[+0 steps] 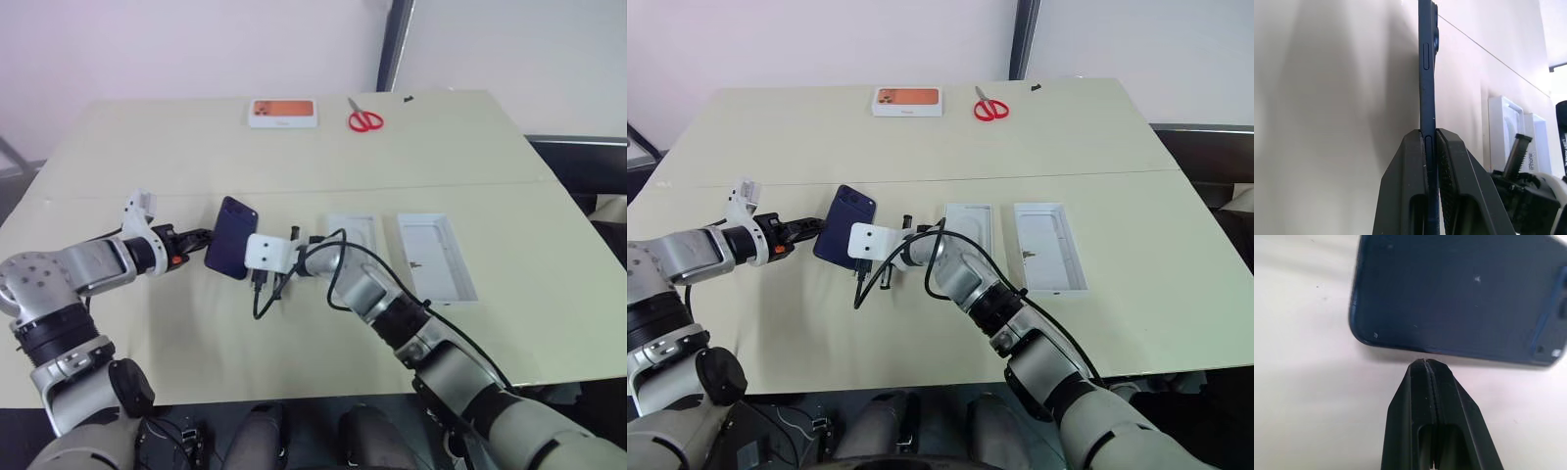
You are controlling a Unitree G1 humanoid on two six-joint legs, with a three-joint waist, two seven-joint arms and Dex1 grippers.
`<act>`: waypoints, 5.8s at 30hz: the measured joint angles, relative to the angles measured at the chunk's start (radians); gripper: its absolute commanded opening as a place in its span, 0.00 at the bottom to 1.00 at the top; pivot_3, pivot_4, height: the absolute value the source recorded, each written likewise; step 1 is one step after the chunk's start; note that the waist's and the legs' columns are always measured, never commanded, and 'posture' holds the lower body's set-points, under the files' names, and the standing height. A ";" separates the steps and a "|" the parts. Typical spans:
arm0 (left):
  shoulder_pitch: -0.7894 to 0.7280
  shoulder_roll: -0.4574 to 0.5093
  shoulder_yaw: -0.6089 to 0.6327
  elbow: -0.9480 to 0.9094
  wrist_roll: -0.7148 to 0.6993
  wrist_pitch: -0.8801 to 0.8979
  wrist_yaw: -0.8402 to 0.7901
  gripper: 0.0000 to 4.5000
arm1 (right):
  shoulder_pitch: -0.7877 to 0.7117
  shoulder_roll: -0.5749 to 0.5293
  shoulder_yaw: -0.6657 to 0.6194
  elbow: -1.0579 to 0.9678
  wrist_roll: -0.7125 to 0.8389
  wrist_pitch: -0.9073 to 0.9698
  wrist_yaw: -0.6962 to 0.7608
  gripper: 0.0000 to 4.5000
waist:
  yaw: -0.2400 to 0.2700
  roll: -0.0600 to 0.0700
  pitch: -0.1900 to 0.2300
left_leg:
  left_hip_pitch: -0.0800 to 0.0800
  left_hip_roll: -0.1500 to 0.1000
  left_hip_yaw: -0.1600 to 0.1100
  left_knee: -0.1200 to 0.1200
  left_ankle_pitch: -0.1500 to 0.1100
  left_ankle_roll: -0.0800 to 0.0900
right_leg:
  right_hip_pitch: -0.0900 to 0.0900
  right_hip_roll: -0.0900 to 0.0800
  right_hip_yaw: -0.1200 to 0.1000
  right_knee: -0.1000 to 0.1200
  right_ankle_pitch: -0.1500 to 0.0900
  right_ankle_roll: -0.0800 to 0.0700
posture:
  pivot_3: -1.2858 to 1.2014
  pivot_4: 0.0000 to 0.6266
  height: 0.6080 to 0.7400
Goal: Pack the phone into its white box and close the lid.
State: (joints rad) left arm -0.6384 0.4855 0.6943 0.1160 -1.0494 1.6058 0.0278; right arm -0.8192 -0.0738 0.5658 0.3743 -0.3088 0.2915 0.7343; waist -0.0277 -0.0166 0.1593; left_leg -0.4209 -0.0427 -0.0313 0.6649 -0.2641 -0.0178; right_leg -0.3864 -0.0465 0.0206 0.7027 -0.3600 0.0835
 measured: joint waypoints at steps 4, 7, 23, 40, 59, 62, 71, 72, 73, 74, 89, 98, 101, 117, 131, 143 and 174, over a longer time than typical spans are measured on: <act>-0.003 -0.021 0.018 0.000 -0.027 0.000 0.032 0.01 | 0.000 -0.049 -0.031 -0.073 0.007 0.031 0.016 0.00 | 0.000 0.000 0.000 | -0.001 0.000 0.000 0.000 0.000 0.000 | -0.001 0.000 0.000 0.000 0.000 0.000 | 0.52 0.24 1.00; -0.041 -0.059 0.065 0.000 -0.034 0.000 0.050 0.01 | 0.006 -0.100 -0.065 -0.140 0.017 0.060 0.032 0.00 | 0.003 -0.001 0.000 | -0.005 0.000 0.000 0.001 0.000 0.000 | -0.002 0.000 0.000 0.000 0.000 0.000 | 0.52 0.24 1.00; -0.262 -0.435 -0.003 -0.038 -0.074 -0.002 0.222 0.01 | 0.208 -0.611 -0.353 -0.514 0.262 0.181 0.326 0.00 | 0.015 -0.004 0.002 | -0.007 0.000 0.002 0.001 0.000 0.000 | 0.000 0.000 0.001 -0.002 0.000 0.000 | 0.52 0.24 1.00; -0.135 -0.650 -0.085 -0.142 -0.121 0.000 0.533 0.01 | 0.292 -0.739 -0.428 -0.484 0.284 0.168 0.284 0.00 | 0.019 -0.006 0.004 | -0.007 0.001 0.003 0.003 0.000 0.000 | 0.001 0.001 0.002 -0.002 0.000 0.000 | 0.52 0.24 1.00; -0.055 -0.482 -0.303 -0.195 -0.295 -0.003 0.421 0.99 | 0.273 -0.736 -0.418 -0.437 0.283 0.134 0.273 0.00 | 0.012 -0.006 0.003 | -0.006 0.001 0.003 0.002 0.000 0.000 | 0.002 0.001 0.002 -0.002 0.000 0.000 | 0.52 0.24 1.00; -0.073 -0.386 -0.310 -0.205 -0.288 -0.051 0.340 0.99 | 0.271 -0.734 -0.417 -0.430 0.283 0.133 0.272 0.00 | 0.015 -0.006 0.003 | -0.006 0.001 0.003 0.003 0.000 0.000 | 0.002 0.001 0.002 -0.002 0.000 0.000 | 0.52 0.24 1.00; -0.034 0.126 -0.495 -0.314 0.065 -0.448 -0.202 0.99 | 0.228 -0.642 -0.370 -0.468 0.296 0.172 0.269 0.00 | 0.010 -0.004 0.003 | -0.005 0.001 0.003 0.000 0.000 0.000 | 0.002 0.001 0.002 -0.003 0.000 0.000 | 0.52 0.24 1.00; 0.014 0.185 -0.538 -0.335 0.122 -0.515 -0.283 0.99 | 0.215 -0.618 -0.355 -0.474 0.295 0.195 0.260 0.00 | 0.009 -0.003 0.003 | -0.005 0.001 0.003 0.000 0.000 0.000 | 0.001 0.001 0.002 -0.003 0.000 0.000 | 0.52 0.24 1.00; 0.059 0.229 -0.573 -0.347 0.175 -0.572 -0.352 0.99 | 0.206 -0.599 -0.341 -0.484 0.293 0.217 0.250 0.00 | 0.007 -0.003 0.003 | -0.005 0.001 0.003 0.000 0.000 -0.001 | 0.001 0.001 0.002 -0.003 0.000 0.000 | 0.52 0.24 1.00; 0.112 0.273 -0.603 -0.360 0.229 -0.646 -0.428 0.99 | 0.194 -0.572 -0.330 -0.490 0.292 0.247 0.239 0.00 | 0.007 -0.003 0.003 | -0.006 0.001 0.003 -0.001 0.000 -0.001 | 0.000 0.001 0.003 -0.003 0.000 0.000 | 0.52 0.24 1.00; 0.566 0.394 -0.587 -0.416 0.460 -1.202 -1.007 0.99 | 0.103 -0.387 -0.147 -0.510 0.244 0.437 0.113 0.00 | 0.016 -0.002 0.004 | -0.007 0.001 0.002 -0.001 -0.001 0.002 | 0.000 0.000 0.002 -0.004 0.000 -0.001 | 0.52 0.24 1.00; 0.566 0.366 -0.581 -0.433 0.475 -1.203 -1.001 0.99 | 0.104 -0.416 -0.111 -0.485 0.213 0.421 0.113 0.00 | 0.009 -0.002 0.004 | -0.007 0.001 0.002 -0.001 -0.004 0.007 | -0.001 0.000 0.002 -0.003 0.000 0.000 | 0.52 0.24 1.00; 0.566 0.364 -0.581 -0.433 0.479 -1.203 -1.001 0.99 | 0.104 -0.435 -0.111 -0.488 0.212 0.421 0.120 0.00 | 0.010 -0.002 0.004 | -0.007 0.001 0.002 -0.001 -0.004 0.007 | 0.000 0.000 0.002 -0.003 0.000 0.000 | 0.52 0.24 1.00; 0.508 0.309 -0.585 -0.383 0.545 -1.215 -0.944 0.99 | 0.117 -0.510 -0.169 -0.574 0.264 0.436 0.162 0.00 | 0.020 -0.002 0.004 | -0.007 0.001 0.001 0.000 -0.004 0.007 | 0.001 0.000 0.001 -0.003 0.000 0.000 | 0.52 0.24 1.00; -0.051 0.196 -0.923 -0.287 0.584 -0.718 -0.836 0.12 | 0.164 -0.725 -0.278 -0.476 0.248 0.275 0.216 0.00 | 0.009 -0.003 0.004 | -0.007 0.001 0.003 0.001 -0.004 0.007 | 0.000 0.001 0.002 -0.002 0.000 0.000 | 0.52 0.24 1.00; -0.200 0.027 -1.216 -0.049 0.800 -0.713 -0.919 0.12 | 0.224 -0.686 -0.210 -0.450 0.146 0.203 0.191 0.00 | 0.014 -0.003 0.004 | -0.008 0.001 0.003 0.003 -0.002 0.003 | 0.000 0.001 0.002 -0.002 0.000 0.000 | 0.52 0.24 1.00; -0.067 -0.033 -1.258 -0.333 0.774 -0.526 -1.007 0.12 | 0.482 -0.827 -0.273 -0.826 0.166 0.364 0.354 0.00 | 0.017 -0.002 0.004 | -0.007 0.001 0.002 0.004 -0.002 0.004 | 0.003 0.001 0.002 -0.003 0.000 0.000 | 0.52 0.24 1.00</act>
State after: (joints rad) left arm -0.7051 0.4529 -0.5636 -0.2173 -0.2755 1.0795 -0.9791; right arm -0.3373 -0.9012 0.2930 -0.4521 -0.1427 0.6560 1.0879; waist -0.0109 -0.0187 0.1629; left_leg -0.4274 -0.0418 -0.0293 0.6685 -0.2660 -0.0140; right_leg -0.3831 -0.0457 0.0227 0.6997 -0.3601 0.0834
